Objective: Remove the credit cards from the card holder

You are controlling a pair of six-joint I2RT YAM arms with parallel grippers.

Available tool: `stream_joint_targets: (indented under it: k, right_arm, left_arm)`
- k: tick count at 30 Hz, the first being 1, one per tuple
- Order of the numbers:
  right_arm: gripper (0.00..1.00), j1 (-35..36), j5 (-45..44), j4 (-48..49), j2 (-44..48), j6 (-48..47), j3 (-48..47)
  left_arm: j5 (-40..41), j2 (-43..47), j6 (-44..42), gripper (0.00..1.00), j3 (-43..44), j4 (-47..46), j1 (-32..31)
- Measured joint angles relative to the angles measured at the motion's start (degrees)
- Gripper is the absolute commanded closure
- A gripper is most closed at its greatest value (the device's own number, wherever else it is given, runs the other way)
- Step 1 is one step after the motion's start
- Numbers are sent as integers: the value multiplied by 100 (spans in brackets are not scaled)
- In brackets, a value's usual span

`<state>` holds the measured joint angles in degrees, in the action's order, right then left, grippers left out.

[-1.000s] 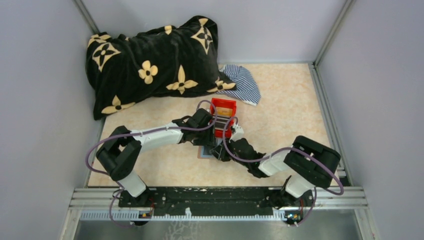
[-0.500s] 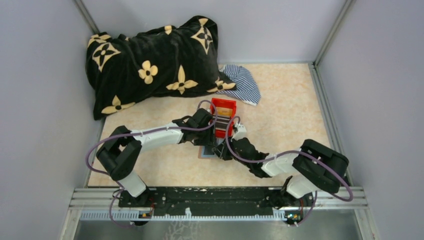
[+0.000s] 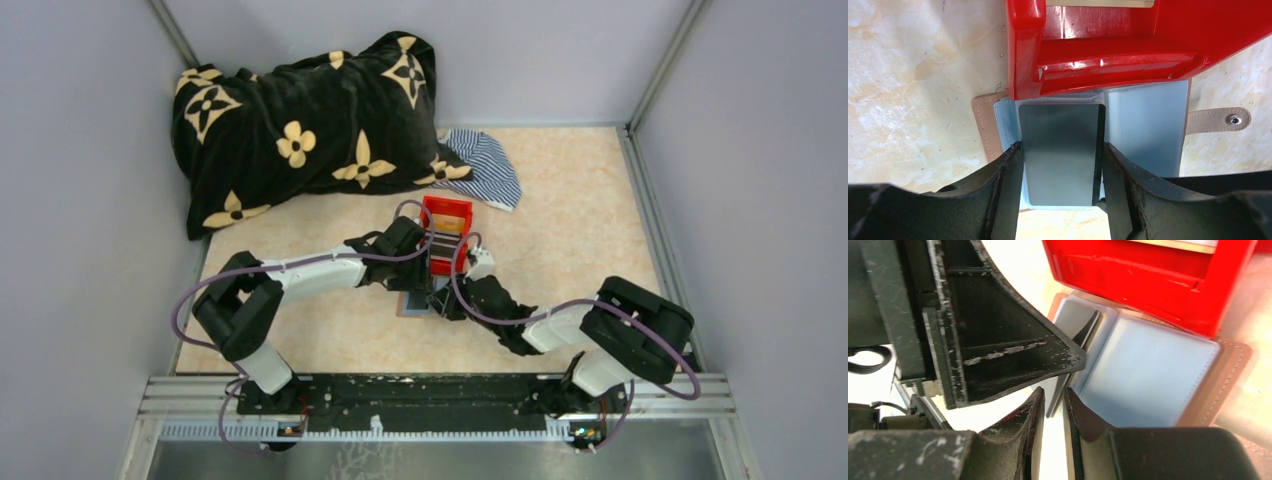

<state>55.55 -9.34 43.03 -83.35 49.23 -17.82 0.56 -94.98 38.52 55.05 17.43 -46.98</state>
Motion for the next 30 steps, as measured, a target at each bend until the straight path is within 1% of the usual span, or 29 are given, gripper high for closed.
stream_joint_targets:
  k: [3,18,19,21,22,30]
  right_arm:
    - [79,-35,-2,-39,-9,0,20]
    - [80,-74,166,490,-573,52,11]
    - [82,-81,179,518,-601,52,7]
    - [95,-96,208,557,-647,55,-4]
    - [100,-98,216,555,-667,50,-22]
    - [100,-136,260,671,-713,83,-61]
  left_arm:
    - [-9,0,0,36,0,-4,0]
    - [17,0,-63,37,-13,11,26]
    - [28,0,-72,38,-13,11,26]
    - [48,0,-85,38,-20,11,28]
    - [68,0,-92,38,-24,11,31]
    - [138,0,-133,38,-37,13,59]
